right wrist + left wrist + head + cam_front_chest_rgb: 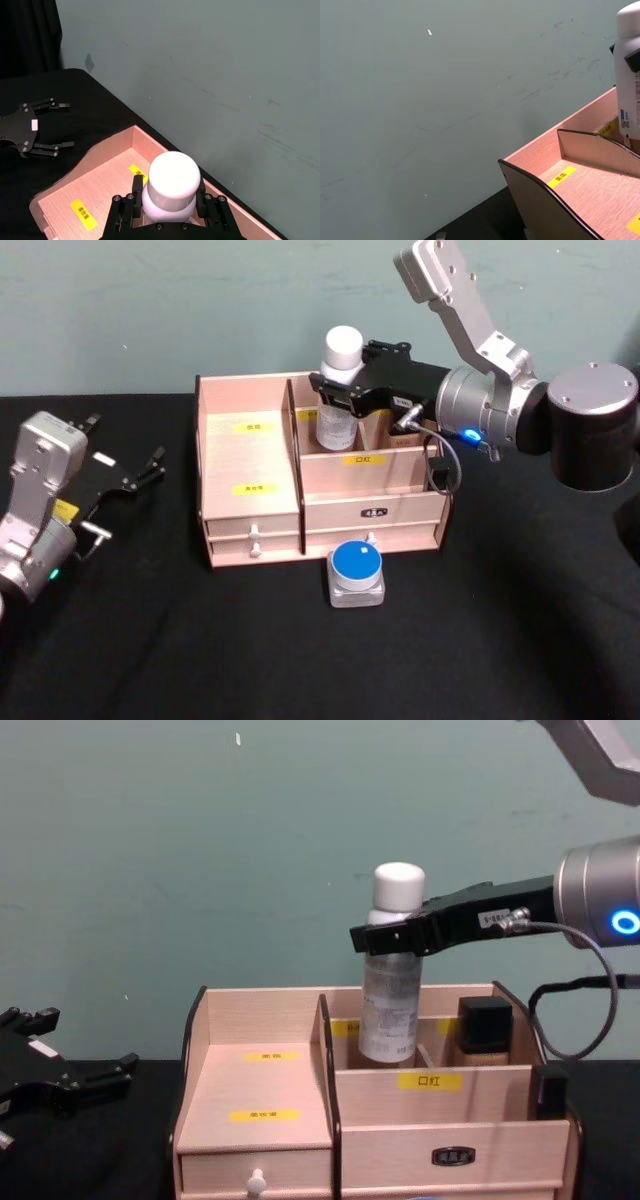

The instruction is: Pick up the facial cleanser and watermelon frost from the table and place them into the tiered storage box.

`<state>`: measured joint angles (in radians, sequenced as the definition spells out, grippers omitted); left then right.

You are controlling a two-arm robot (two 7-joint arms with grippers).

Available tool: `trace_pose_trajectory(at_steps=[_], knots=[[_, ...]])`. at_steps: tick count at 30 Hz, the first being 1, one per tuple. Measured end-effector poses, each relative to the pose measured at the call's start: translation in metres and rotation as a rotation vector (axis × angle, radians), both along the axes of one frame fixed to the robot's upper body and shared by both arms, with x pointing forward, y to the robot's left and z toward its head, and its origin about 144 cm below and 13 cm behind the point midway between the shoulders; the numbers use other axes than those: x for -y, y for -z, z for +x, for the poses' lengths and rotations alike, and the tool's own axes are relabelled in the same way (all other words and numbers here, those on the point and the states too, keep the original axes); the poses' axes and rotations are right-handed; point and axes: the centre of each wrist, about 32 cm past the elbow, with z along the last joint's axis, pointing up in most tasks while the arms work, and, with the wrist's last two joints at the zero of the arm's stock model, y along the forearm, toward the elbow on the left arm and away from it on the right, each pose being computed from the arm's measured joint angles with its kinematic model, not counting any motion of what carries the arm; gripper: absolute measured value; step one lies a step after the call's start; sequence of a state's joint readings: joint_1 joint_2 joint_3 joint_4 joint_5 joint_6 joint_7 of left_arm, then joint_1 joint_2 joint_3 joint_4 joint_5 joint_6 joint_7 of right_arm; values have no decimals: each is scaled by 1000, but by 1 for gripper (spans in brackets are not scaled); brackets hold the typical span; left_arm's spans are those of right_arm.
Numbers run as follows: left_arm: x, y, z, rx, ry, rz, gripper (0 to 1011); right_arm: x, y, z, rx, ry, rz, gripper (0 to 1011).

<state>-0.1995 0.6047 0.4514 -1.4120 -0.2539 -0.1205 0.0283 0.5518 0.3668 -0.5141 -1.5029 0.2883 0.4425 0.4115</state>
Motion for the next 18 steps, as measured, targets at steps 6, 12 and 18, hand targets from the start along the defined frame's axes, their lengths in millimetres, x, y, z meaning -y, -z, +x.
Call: trace_pose_trajectory(at_steps=[6, 12, 18], knots=[[0, 0, 0, 0, 0, 0, 1001, -1, 5, 6, -7, 0, -9, 594], [0, 0, 0, 0, 0, 0, 1001, -1, 8, 10, -11, 1, -11, 594], [0, 0, 0, 0, 0, 0, 1001, -1, 10, 12, -13, 2, -7, 594]])
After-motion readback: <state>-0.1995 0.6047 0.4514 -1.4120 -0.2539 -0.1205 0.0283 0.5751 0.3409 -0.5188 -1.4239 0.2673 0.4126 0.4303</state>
